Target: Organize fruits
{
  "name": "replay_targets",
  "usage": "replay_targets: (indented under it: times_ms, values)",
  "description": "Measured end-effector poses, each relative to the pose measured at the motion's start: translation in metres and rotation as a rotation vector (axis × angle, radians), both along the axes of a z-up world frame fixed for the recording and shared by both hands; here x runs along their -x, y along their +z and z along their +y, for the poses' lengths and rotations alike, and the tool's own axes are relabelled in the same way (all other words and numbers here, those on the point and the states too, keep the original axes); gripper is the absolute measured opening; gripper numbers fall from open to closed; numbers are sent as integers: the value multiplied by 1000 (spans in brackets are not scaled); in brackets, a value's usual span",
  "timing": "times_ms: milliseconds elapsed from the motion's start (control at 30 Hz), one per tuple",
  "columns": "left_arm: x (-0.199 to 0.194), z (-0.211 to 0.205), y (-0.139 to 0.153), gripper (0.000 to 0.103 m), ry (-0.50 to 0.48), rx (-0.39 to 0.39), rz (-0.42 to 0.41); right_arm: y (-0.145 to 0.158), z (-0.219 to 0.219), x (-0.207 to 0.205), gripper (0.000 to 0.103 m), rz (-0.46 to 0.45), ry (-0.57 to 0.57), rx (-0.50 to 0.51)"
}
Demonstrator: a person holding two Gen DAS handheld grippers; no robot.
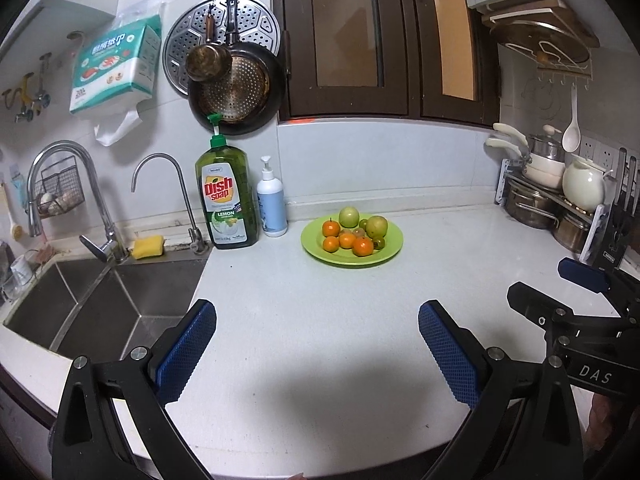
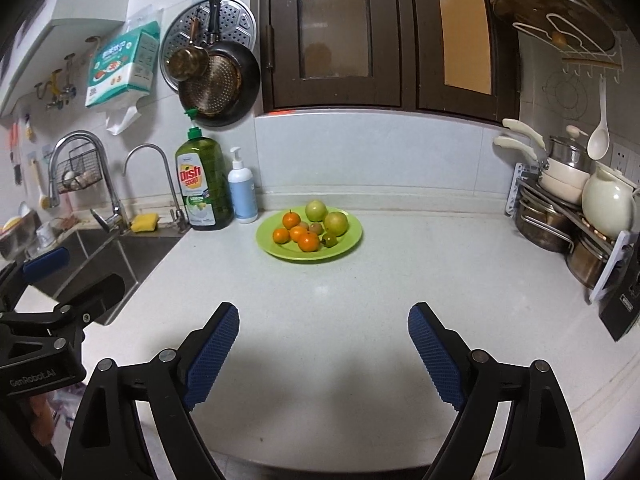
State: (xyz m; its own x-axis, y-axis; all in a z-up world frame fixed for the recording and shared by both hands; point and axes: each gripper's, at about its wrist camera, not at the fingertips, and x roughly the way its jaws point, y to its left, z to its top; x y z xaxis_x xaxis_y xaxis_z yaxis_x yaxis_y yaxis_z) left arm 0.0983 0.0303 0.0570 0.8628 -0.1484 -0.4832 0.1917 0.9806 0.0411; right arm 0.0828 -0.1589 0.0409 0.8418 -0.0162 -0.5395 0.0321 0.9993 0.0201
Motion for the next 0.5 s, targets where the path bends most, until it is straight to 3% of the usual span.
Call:
replay_targets:
  times_ms: [500]
  values:
    - [25, -7, 6, 103, 21, 12, -24, 3, -8, 24, 87, -22, 12, -1]
